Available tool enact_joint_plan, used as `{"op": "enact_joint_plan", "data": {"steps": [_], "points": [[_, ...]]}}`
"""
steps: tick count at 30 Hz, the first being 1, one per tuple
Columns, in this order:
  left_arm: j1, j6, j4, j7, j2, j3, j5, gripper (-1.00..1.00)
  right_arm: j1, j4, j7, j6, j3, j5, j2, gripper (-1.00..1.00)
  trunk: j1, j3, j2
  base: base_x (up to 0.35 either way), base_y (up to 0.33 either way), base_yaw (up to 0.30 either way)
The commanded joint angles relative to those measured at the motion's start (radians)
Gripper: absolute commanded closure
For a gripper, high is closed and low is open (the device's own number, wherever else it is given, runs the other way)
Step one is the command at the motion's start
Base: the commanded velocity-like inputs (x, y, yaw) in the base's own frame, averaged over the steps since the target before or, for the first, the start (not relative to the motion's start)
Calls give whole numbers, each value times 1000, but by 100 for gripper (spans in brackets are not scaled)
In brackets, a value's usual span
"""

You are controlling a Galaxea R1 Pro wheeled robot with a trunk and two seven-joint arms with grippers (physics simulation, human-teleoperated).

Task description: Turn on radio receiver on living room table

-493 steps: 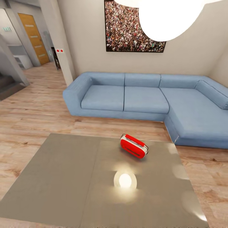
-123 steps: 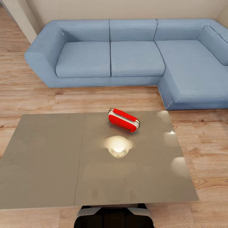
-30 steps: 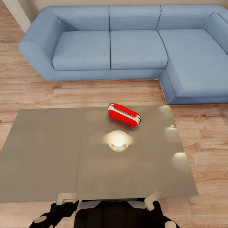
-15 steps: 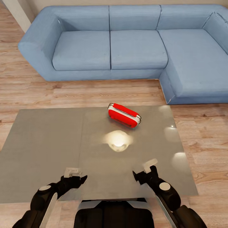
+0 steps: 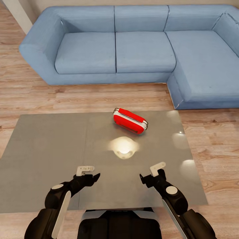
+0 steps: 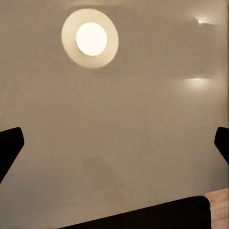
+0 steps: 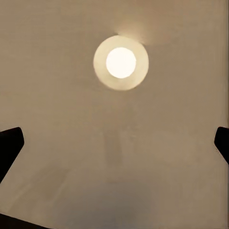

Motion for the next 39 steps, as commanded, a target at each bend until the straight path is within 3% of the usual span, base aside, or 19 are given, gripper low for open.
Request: {"op": "enact_joint_plan", "data": {"steps": [1, 11, 15, 18, 34, 39], "points": [[-1, 2, 0, 0, -1, -1, 0, -100, 0, 0, -2, -1, 0, 0, 0, -100, 0, 0, 0, 0, 0, 0], [-3, 7, 0, 1, -8, -6, 0, -100, 0, 0, -7, -6, -1, 0, -1, -100, -8, 6, 14, 0, 0, 0], [-4, 8, 0, 1, -38, -9, 0, -100, 0, 0, -7, -8, -1, 0, -1, -100, -23, 19, 42, 0, 0, 0], [-4, 9, 0, 1, -45, -10, -1, -100, 0, 0, -6, -8, -1, 1, -1, -100, -35, 28, 63, 0, 0, 0], [-4, 10, 0, 1, -47, -13, -1, -100, 0, -2, -5, -10, 0, 4, -11, -100, -92, 75, 168, 0, 0, 0], [-4, 10, 0, 1, -47, -13, -1, -100, 0, -2, -67, -17, -1, 4, -10, -100, -92, 75, 168, 0, 0, 0]]}}
